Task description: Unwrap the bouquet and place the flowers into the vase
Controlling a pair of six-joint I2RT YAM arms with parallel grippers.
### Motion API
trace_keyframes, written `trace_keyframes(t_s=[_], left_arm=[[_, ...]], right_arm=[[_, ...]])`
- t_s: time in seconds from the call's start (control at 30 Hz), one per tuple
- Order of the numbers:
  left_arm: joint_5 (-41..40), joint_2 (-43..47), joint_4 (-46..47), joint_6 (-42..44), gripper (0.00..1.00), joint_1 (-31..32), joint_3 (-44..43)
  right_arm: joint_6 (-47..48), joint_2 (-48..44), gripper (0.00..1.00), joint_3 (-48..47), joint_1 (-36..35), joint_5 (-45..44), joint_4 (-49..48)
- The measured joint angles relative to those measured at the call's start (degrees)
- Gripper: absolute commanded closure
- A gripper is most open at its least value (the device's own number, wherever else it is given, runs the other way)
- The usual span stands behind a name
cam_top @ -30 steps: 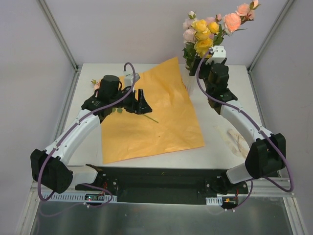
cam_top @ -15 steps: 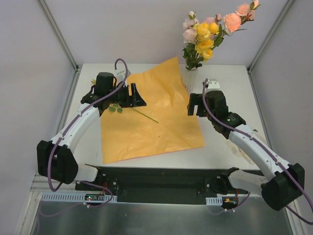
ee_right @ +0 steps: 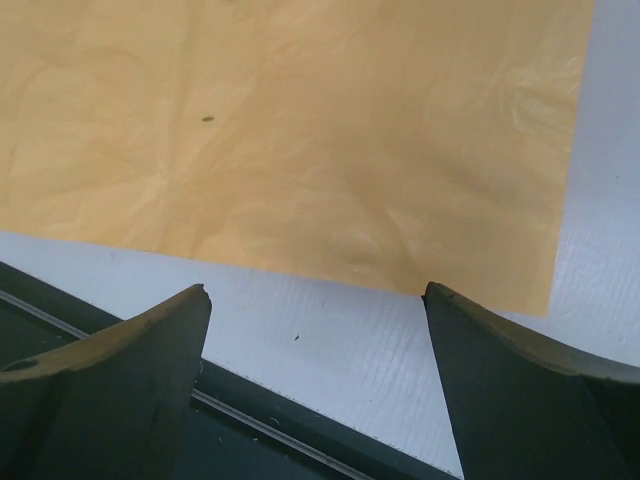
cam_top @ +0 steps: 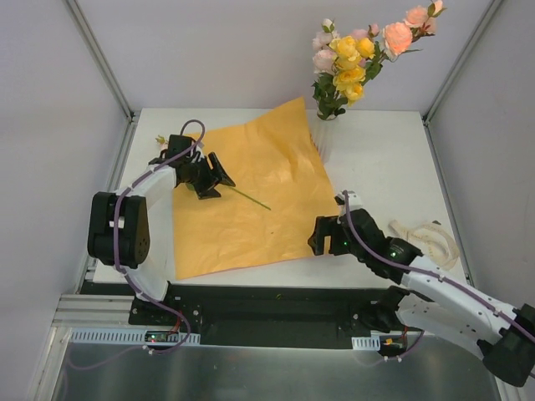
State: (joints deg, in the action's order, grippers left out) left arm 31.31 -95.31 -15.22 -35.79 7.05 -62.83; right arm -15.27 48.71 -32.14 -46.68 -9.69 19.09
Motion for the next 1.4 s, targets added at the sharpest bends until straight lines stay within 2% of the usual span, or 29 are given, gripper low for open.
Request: trace_keyframes(t_s=[0.2, 0.33, 0.4, 0.6, 0.73, 1.07, 1.4], left_arm=[[-3.6, -0.9, 6.3, -7.0, 0.39, 0.0, 5.0], [-7.8, 0.7, 15.7, -15.6, 0.51, 0.0, 13.6], [-10.1, 1.0, 19.1, -19.1, 0.51, 0.0, 16.3], [-16.0, 0.7, 24.9, -22.2, 0.6, -0.4, 15.4], [-17.5, -2.0, 27.8, -24.2, 0.62, -0.4, 13.3], [-18.7, -8.3, 30.3, -26.2, 0.76, -0.4, 11.8], [-18.4, -11.3, 33.6, -26.3, 0.76, -0.4, 9.8]], right_arm=[[-1.1, -12.7, 0.09, -0.1, -2.4, -4.6, 5.0], [-2.2, -24.1, 0.09, -0.1, -2.6, -8.5, 9.9], [-2.7, -28.9, 0.09, -0.2, -2.6, -10.5, 13.1], [-4.7, -40.8, 0.08, -3.9, -2.6, -16.4, 25.2], [-6.6, -47.6, 0.08, -6.3, -2.6, -18.9, 29.0], [-8.7, -48.4, 0.08, -7.7, -2.6, -21.5, 33.5], [-9.6, -47.4, 0.08, -7.7, -2.6, -21.6, 34.6]])
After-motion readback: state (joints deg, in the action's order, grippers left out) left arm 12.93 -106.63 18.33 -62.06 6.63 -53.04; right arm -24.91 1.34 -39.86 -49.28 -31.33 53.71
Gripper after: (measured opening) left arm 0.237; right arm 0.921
